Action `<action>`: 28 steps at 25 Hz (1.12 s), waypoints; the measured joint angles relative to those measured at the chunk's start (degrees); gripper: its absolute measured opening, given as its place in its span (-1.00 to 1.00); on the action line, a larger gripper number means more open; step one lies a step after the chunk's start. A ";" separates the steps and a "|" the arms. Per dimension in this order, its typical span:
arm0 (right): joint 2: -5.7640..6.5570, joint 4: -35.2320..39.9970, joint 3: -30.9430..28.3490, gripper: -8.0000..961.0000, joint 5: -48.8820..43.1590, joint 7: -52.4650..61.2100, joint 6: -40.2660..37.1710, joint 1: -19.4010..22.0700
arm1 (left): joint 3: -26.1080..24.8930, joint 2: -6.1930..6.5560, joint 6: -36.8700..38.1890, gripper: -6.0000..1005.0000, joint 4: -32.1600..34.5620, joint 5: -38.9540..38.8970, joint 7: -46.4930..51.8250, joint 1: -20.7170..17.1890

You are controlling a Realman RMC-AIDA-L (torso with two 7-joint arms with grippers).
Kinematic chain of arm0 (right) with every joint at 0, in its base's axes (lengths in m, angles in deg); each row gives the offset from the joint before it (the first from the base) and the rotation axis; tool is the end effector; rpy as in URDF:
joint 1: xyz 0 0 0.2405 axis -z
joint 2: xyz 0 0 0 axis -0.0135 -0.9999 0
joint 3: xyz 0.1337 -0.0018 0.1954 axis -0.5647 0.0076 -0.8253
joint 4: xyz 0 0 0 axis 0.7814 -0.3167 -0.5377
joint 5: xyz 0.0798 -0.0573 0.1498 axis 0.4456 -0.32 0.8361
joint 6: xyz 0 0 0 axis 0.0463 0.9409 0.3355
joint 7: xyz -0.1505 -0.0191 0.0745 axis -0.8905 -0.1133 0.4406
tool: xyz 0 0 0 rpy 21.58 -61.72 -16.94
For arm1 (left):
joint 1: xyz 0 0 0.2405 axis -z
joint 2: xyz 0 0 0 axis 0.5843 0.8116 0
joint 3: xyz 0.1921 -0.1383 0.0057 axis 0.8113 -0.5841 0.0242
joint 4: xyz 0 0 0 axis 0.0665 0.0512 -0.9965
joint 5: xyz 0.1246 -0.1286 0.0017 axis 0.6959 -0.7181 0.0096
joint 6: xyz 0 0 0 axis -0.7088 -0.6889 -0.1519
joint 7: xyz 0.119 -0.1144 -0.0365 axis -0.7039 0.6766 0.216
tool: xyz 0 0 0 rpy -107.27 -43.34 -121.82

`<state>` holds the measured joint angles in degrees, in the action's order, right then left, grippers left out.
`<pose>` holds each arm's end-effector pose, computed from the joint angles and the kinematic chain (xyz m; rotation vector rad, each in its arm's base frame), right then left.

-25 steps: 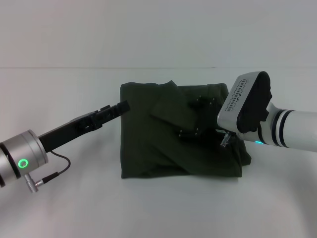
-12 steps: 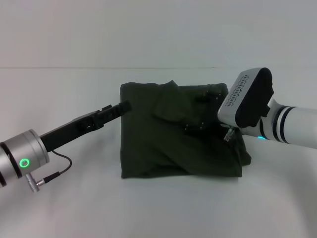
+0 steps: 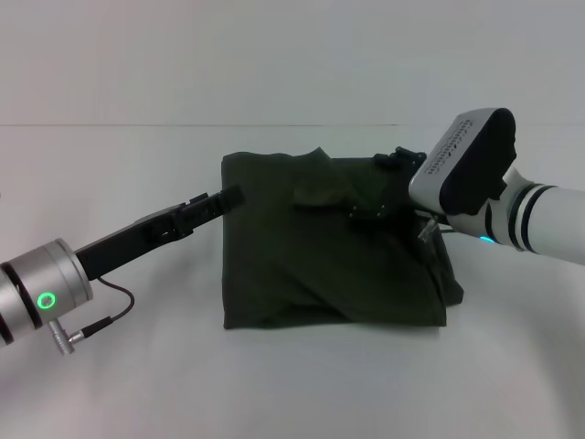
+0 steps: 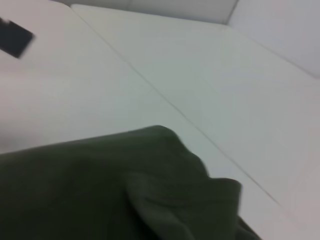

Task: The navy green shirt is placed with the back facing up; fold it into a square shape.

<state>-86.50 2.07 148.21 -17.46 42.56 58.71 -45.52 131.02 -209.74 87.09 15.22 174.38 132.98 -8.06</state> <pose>0.2032 0.4084 -0.0780 -2.3959 0.1960 0.1098 -0.2255 0.3283 -0.0251 -2.1685 -1.3675 -1.1359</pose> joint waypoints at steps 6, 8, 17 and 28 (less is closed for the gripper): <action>0.01 0.03 -0.05 0.84 8.19 0.03 7.90 0.45 | -0.07 0.01 0.13 0.83 0.00 0.00 0.00 0.00; 0.11 0.03 -0.13 0.84 10.22 0.01 9.00 0.79 | -0.08 0.01 0.14 0.83 0.00 0.00 0.00 0.00; 0.53 0.11 -1.86 0.85 21.61 -0.16 10.31 4.25 | 0.04 0.01 0.19 0.83 0.00 0.00 0.00 0.00; 1.29 -0.01 -4.53 0.85 28.30 5.64 -11.67 9.99 | -0.24 0.29 1.32 0.82 0.17 -0.02 0.48 -0.44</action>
<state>-85.21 2.06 143.68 10.84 48.20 47.05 -35.53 130.78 -209.44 88.41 15.39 174.36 133.46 -8.50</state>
